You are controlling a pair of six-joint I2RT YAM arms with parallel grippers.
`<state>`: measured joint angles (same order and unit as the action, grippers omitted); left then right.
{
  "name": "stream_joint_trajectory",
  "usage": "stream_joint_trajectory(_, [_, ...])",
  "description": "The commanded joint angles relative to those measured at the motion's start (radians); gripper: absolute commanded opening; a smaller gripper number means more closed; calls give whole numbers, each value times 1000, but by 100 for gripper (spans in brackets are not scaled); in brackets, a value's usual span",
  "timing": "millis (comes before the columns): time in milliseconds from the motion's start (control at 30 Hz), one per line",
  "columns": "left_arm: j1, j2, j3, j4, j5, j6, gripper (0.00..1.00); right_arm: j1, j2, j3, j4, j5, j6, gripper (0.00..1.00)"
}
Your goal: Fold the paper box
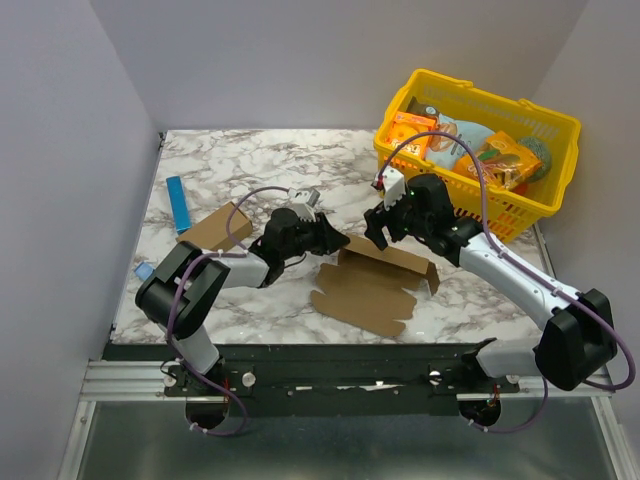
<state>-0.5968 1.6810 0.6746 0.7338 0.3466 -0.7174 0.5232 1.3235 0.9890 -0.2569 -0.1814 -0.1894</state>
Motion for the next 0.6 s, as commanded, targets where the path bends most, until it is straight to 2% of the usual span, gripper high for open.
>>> stream_joint_trajectory(0, [2,39,-1,-125,29,116,33,-6,-12,-4,27,-15,-33,85])
stream_joint_trajectory(433, [0,69,-4,-93,92,222,24,-5,6,-50,-27,-174,1,86])
stream_joint_trajectory(567, [0,71,-17,-80,95,233,23,-2,26,-52,-44,-150,-1,86])
